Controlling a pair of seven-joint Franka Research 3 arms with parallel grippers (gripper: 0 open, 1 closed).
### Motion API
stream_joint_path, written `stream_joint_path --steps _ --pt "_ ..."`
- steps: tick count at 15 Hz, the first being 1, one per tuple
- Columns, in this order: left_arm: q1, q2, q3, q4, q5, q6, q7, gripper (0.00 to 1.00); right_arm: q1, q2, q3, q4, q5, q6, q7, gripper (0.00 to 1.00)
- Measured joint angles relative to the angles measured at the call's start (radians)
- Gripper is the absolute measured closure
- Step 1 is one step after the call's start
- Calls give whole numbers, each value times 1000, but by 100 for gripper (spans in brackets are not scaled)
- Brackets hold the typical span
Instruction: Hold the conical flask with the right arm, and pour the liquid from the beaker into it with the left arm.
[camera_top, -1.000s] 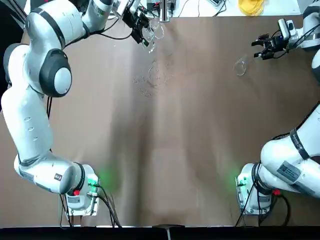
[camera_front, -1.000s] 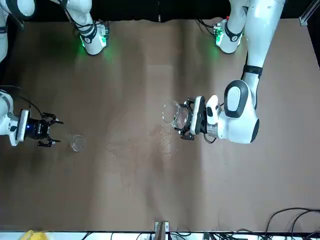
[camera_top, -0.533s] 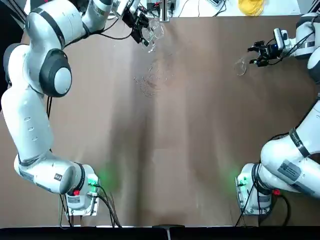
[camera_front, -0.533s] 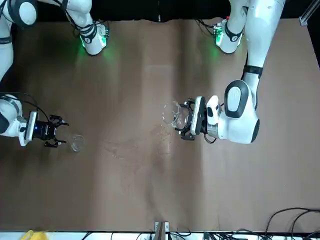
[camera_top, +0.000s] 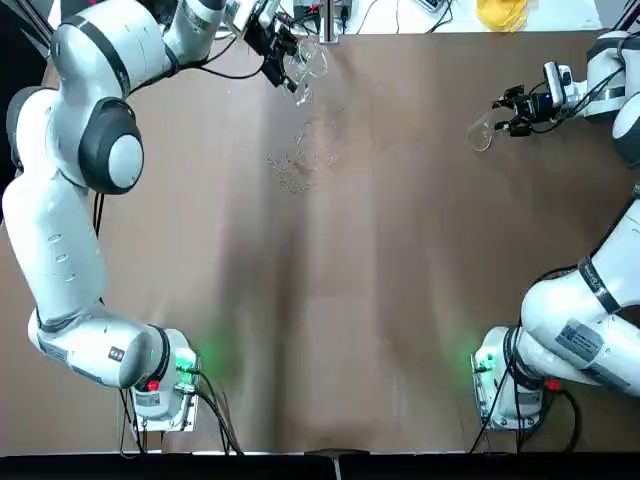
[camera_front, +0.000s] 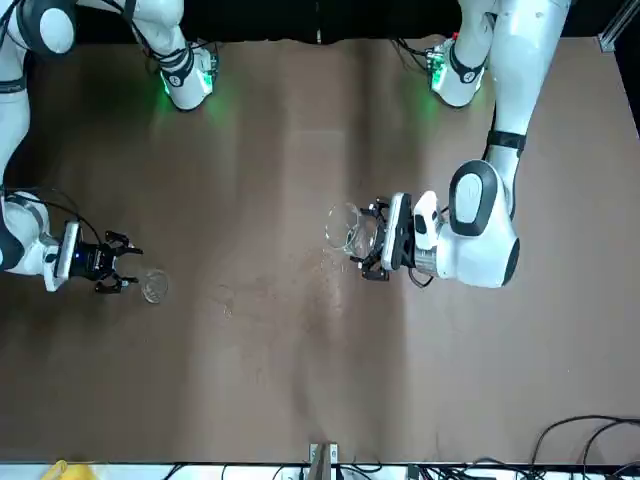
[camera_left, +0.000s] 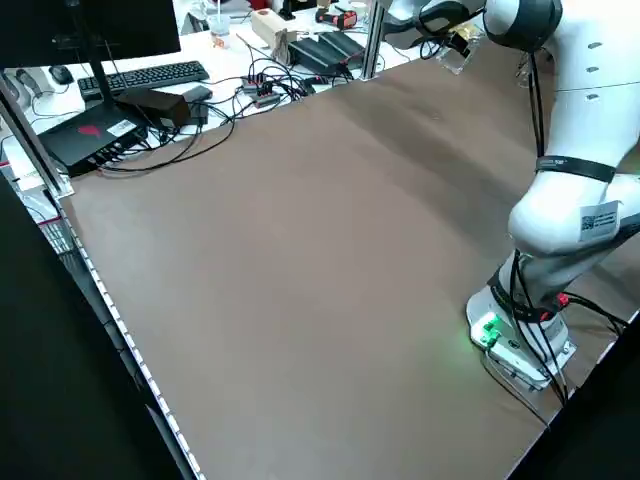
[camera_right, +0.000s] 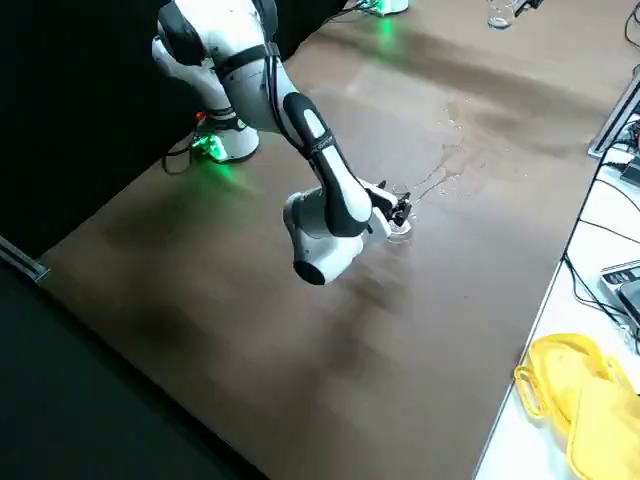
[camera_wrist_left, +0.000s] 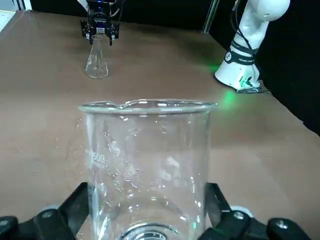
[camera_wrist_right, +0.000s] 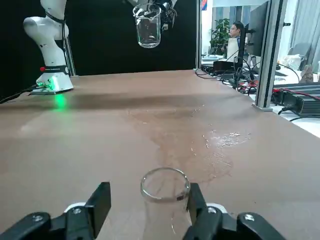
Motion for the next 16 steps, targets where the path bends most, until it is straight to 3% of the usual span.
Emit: stream_joint_path --steps 10,12,16 --pt "0 0 1 0 26 0 2 3 11 14 5 1 15 2 -19 44" --pt "0 0 1 0 28 0 2 3 18 14 7 4 18 2 -19 59" --pt "-1 0 0 0 37 0 3 3 69 15 9 26 19 4 -8 61"
